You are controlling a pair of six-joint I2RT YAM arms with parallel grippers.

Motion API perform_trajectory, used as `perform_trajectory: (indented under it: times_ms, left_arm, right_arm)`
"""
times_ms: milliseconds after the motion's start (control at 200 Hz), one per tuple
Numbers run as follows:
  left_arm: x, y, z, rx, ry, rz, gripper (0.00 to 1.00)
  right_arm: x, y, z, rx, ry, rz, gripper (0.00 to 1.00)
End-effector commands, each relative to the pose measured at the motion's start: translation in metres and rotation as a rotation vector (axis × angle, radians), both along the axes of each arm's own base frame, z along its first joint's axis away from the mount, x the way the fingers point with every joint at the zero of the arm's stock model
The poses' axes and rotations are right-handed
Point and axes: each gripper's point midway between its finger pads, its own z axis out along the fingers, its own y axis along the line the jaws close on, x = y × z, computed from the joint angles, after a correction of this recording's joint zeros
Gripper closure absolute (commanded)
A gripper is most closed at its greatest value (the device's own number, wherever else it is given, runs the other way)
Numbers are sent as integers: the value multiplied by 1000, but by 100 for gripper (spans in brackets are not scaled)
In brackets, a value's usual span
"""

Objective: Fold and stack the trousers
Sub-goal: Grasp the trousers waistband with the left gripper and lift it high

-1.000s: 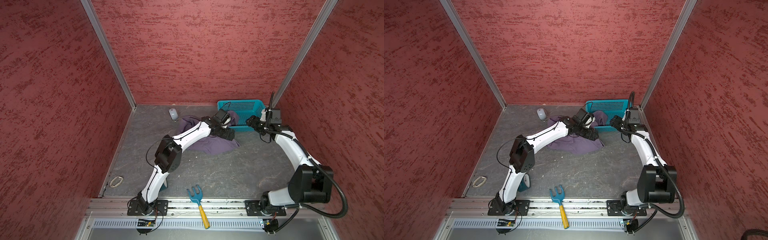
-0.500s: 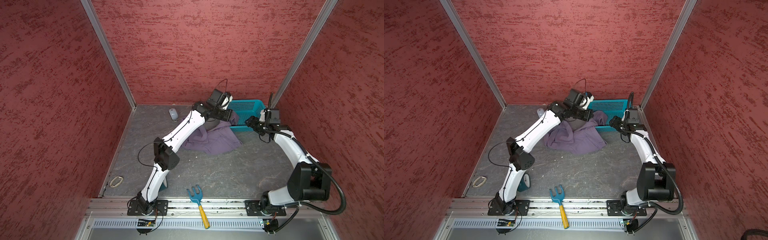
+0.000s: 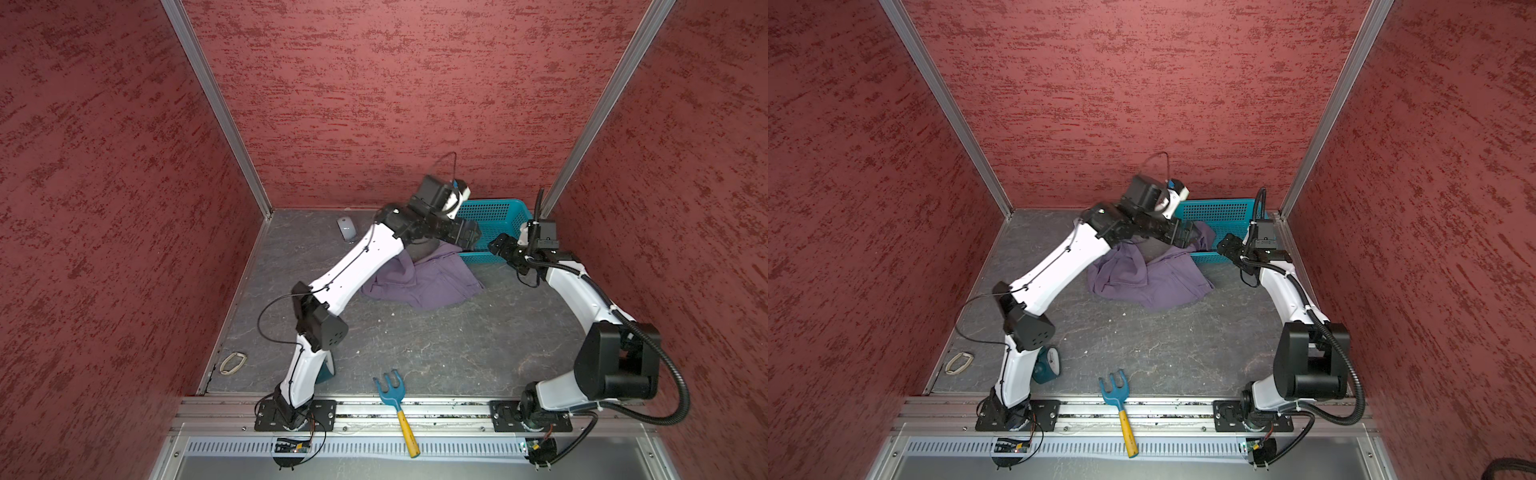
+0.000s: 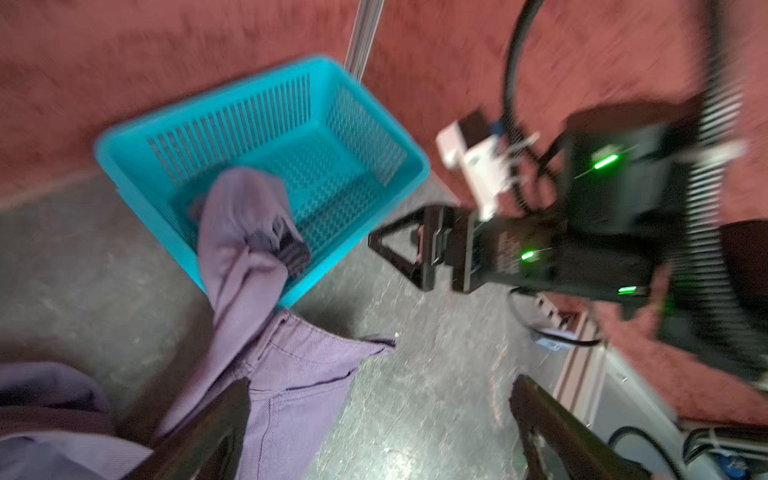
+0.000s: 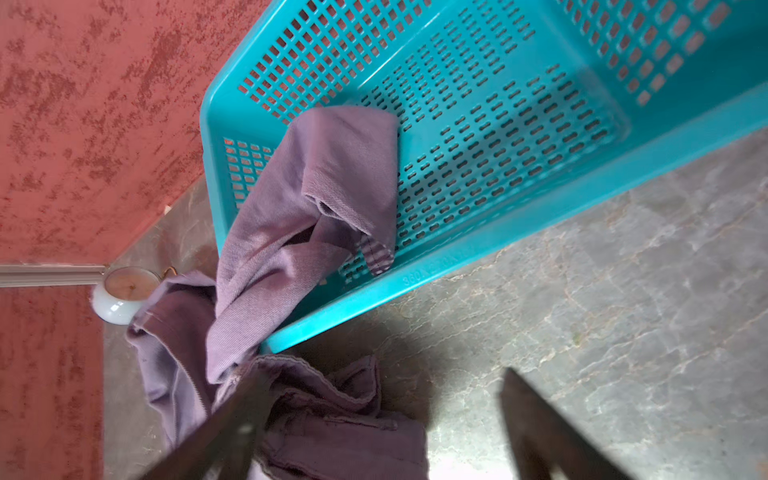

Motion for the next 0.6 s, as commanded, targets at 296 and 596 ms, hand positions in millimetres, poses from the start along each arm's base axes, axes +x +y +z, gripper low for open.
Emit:
perform_trajectory:
  times_ms: [296,596]
  left_arm:
    - [35,5,-135,367,-10,77,0]
    - [36,-10,-109,251,-12,55,100]
  right_arm:
    - [-15,-15,18,-68,-36,-49,2]
    - [-5,-14,20,-66,-42,-41,1]
